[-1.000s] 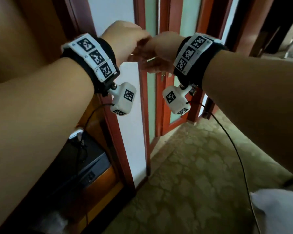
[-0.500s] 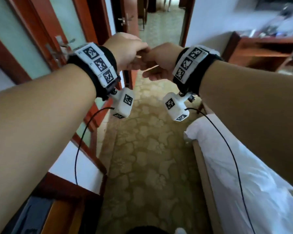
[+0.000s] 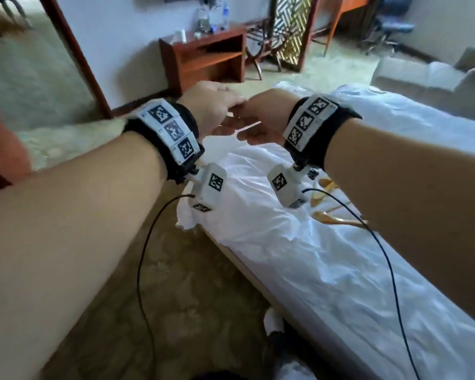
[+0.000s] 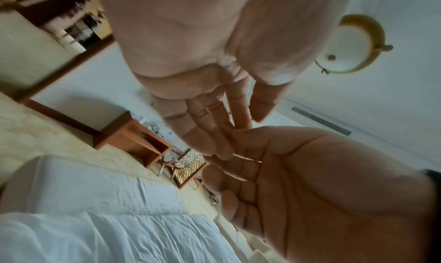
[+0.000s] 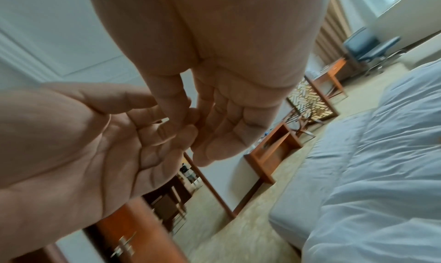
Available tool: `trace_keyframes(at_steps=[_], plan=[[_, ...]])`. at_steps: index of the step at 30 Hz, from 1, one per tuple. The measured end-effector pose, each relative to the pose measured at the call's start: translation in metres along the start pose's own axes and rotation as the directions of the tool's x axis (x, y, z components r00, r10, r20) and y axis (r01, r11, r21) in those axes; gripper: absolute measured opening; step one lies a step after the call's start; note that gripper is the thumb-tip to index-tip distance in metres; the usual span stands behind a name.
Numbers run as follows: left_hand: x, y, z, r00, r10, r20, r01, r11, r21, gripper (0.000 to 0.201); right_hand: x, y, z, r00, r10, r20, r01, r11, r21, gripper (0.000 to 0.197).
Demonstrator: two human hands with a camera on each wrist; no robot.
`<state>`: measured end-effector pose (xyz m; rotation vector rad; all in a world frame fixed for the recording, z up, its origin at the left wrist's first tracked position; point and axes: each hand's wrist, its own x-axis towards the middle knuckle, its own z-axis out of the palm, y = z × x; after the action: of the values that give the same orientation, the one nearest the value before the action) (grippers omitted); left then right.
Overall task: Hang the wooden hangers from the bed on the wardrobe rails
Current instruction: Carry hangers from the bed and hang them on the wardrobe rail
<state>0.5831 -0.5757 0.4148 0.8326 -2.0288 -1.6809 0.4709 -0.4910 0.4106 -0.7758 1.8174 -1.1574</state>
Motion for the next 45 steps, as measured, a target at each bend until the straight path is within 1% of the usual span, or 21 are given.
trace_keyframes(at_steps=[2, 5, 9, 13, 16, 18, 21, 24, 29, 33, 35, 37, 39, 40, 42, 43, 45], plan=[[0.041, 0.005, 0.041, 0.998, 0.004, 0.063, -0.006, 1.000, 0.030, 0.011, 0.017, 0.014, -0.052, 0.997, 0.014, -0.069, -0.012, 0.999, 0.031, 0.012], [0.108, 0.007, 0.102, 0.992, -0.018, 0.126, 0.010, 0.998, 0.065, 0.013, 0.049, 0.040, -0.127, 0.989, 0.026, -0.144, -0.014, 0.996, 0.087, 0.025], [0.195, 0.003, 0.191, 0.973, -0.084, 0.213, 0.064, 0.993, 0.098, 0.010, 0.091, 0.083, -0.226, 0.968, 0.123, -0.221, -0.090, 0.984, 0.152, 0.026], [0.261, -0.008, 0.265, 0.945, -0.159, 0.284, 0.133, 0.985, 0.110, 0.012, 0.125, 0.130, -0.312, 0.906, 0.260, -0.334, -0.191, 0.955, 0.227, 0.025], [0.296, -0.016, 0.310, 0.919, -0.200, 0.340, 0.161, 0.977, 0.137, 0.016, 0.139, 0.162, -0.361, 0.862, 0.345, -0.372, -0.249, 0.926, 0.284, 0.023], [0.315, -0.022, 0.335, 0.905, -0.227, 0.361, 0.183, 0.971, 0.152, 0.014, 0.147, 0.184, -0.386, 0.841, 0.373, -0.391, -0.257, 0.912, 0.319, 0.021], [0.342, -0.036, 0.366, 0.881, -0.258, 0.398, 0.205, 0.964, 0.171, 0.012, 0.159, 0.216, -0.414, 0.808, 0.423, -0.411, -0.284, 0.890, 0.357, 0.019], [0.363, -0.051, 0.387, 0.857, -0.278, 0.433, 0.217, 0.958, 0.187, 0.012, 0.173, 0.243, -0.431, 0.777, 0.485, -0.401, -0.319, 0.853, 0.413, 0.017], [0.405, -0.076, 0.412, 0.827, -0.331, 0.453, 0.252, 0.941, 0.228, 0.015, 0.205, 0.278, -0.453, 0.737, 0.546, -0.397, -0.345, 0.810, 0.474, 0.022], [0.436, -0.107, 0.434, 0.782, -0.397, 0.481, 0.301, 0.916, 0.266, 0.015, 0.231, 0.303, -0.463, 0.703, 0.603, -0.378, -0.371, 0.763, 0.529, 0.025], [0.448, -0.125, 0.449, 0.757, -0.439, 0.484, 0.348, 0.898, 0.269, 0.014, 0.238, 0.320, -0.468, 0.676, 0.633, -0.378, -0.393, 0.743, 0.541, 0.021], [0.455, -0.143, 0.468, 0.725, -0.475, 0.499, 0.387, 0.880, 0.277, 0.013, 0.240, 0.341, -0.475, 0.629, 0.678, -0.381, -0.424, 0.710, 0.563, 0.016], [0.456, -0.161, 0.488, 0.691, -0.508, 0.515, 0.411, 0.862, 0.297, 0.012, 0.236, 0.365, -0.482, 0.555, 0.725, -0.408, -0.448, 0.674, 0.588, 0.010], [0.455, -0.170, 0.500, 0.670, -0.524, 0.526, 0.425, 0.852, 0.307, 0.011, 0.231, 0.380, -0.487, 0.507, 0.750, -0.425, -0.471, 0.654, 0.592, 0.008], [0.450, -0.190, 0.524, 0.623, -0.555, 0.551, 0.441, 0.831, 0.339, 0.009, 0.215, 0.410, -0.496, 0.388, 0.800, -0.457, -0.545, 0.599, 0.587, 0.013], [0.445, -0.200, 0.535, 0.594, -0.576, 0.562, 0.442, 0.817, 0.371, 0.009, 0.204, 0.425, -0.497, 0.351, 0.821, -0.449, -0.573, 0.568, 0.591, 0.015], [0.433, -0.221, 0.555, 0.515, -0.631, 0.581, 0.453, 0.775, 0.440, 0.010, 0.182, 0.453, -0.494, 0.345, 0.857, -0.384, -0.588, 0.516, 0.623, 0.020]])
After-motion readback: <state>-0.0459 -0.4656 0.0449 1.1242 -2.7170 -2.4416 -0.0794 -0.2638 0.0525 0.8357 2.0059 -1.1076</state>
